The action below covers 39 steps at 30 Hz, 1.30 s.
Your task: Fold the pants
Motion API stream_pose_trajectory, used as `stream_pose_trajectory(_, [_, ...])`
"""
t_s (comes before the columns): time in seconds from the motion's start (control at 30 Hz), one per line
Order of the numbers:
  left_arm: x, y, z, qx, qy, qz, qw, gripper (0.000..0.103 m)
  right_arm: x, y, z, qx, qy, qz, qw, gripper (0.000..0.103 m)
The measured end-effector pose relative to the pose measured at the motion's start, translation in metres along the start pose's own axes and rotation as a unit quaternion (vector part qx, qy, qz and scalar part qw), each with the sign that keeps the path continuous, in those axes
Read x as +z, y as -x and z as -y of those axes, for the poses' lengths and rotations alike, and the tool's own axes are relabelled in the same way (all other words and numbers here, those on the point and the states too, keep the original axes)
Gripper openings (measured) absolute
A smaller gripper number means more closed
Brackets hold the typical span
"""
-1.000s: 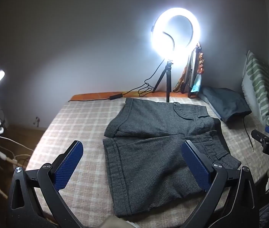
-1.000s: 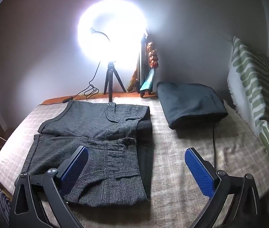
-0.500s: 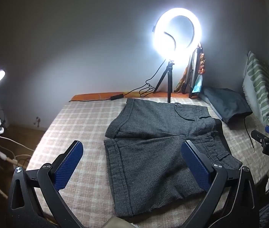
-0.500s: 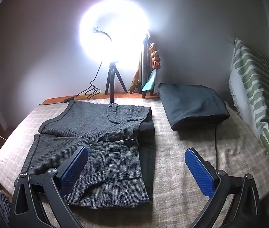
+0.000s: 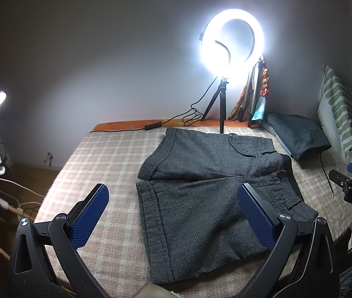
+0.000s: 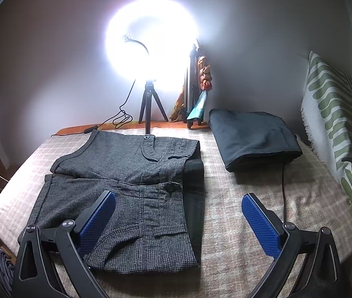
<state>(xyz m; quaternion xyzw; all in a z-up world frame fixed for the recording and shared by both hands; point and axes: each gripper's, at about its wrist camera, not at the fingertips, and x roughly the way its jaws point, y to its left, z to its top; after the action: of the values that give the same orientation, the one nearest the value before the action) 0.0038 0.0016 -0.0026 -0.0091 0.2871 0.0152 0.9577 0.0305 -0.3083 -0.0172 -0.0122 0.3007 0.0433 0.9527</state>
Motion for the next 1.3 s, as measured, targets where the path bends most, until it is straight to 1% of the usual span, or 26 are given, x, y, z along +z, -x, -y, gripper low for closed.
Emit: stream_pose_trajectory(1.3, [-0.0026, -0.0016, 0.0026, -0.004, -0.001, -0.004, 1.0, 0.103, -0.0022, -0.003, -0.0026, 0.006, 0.005, -0.005, 1.0, 0.102])
